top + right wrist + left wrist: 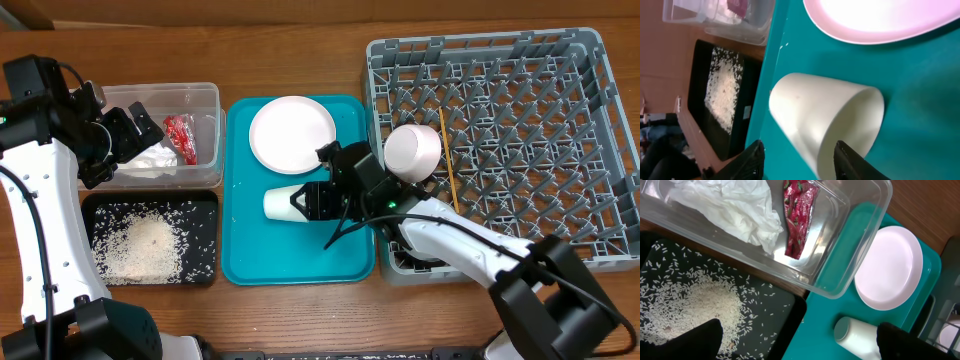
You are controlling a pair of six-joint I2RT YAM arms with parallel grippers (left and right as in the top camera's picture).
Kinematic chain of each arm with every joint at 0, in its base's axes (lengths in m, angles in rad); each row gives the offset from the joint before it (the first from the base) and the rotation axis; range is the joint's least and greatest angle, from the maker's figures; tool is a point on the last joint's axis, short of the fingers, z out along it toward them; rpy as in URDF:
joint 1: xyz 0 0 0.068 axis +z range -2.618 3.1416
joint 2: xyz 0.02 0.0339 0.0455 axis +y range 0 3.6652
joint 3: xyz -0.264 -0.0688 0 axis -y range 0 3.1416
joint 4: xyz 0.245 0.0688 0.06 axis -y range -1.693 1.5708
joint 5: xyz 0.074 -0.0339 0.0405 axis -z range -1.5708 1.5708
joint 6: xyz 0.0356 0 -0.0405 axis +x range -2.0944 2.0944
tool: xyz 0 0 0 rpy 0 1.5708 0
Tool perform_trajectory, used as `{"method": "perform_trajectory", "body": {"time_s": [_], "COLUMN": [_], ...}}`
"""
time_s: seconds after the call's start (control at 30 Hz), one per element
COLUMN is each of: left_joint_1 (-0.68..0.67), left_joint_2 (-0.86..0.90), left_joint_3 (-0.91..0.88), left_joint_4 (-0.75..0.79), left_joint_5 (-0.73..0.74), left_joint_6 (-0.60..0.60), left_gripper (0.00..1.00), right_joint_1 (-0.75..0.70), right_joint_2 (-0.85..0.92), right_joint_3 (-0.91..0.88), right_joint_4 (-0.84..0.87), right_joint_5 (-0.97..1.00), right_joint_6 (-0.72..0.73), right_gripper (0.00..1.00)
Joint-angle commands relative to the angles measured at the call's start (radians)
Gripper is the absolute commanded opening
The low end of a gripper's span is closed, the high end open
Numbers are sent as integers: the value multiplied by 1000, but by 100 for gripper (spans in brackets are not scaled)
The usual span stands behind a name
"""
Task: Sort waste into correct bins and load items into the dishwasher
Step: 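Lift the paper cup and carry it right toward the dish rack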
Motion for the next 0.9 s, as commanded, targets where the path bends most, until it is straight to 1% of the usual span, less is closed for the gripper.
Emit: {"method": "perform_trajectory", "body": {"time_s": [0.0, 0.3, 0.47, 0.53, 0.6, 0.8, 0.87], "left_joint_1": [-5, -5, -5, -5, -5, -5, -5], "left_joint_2": [-16, -16, -16, -16, -16, -16, -16], "left_joint_3": [13, 13, 13, 13, 13, 13, 13], "left_joint_4": [4, 4, 4, 4, 4, 4, 4], "left_joint_5": [-6, -6, -6, -6, -6, -6, -6], "left_joint_6": [11, 11, 11, 11, 11, 11, 11], "left_gripper": [100, 100, 100, 100, 100, 100, 100], "right_joint_1": [-5, -3, -2, -2, -2, -2, -2], "right_joint_2": [29, 49, 58, 59, 59, 59, 59], "right_joint_3": [-12, -12, -12, -12, -12, -12, -12], "right_joint_4": [36, 83, 82, 82, 81, 77, 74], "right_joint_5": [-20, -58, -57, -57, -57, -57, -56], "right_joint_6": [4, 16, 31, 31, 30, 29, 29], "right_gripper": [47, 45, 33, 32, 26, 19, 18]}}
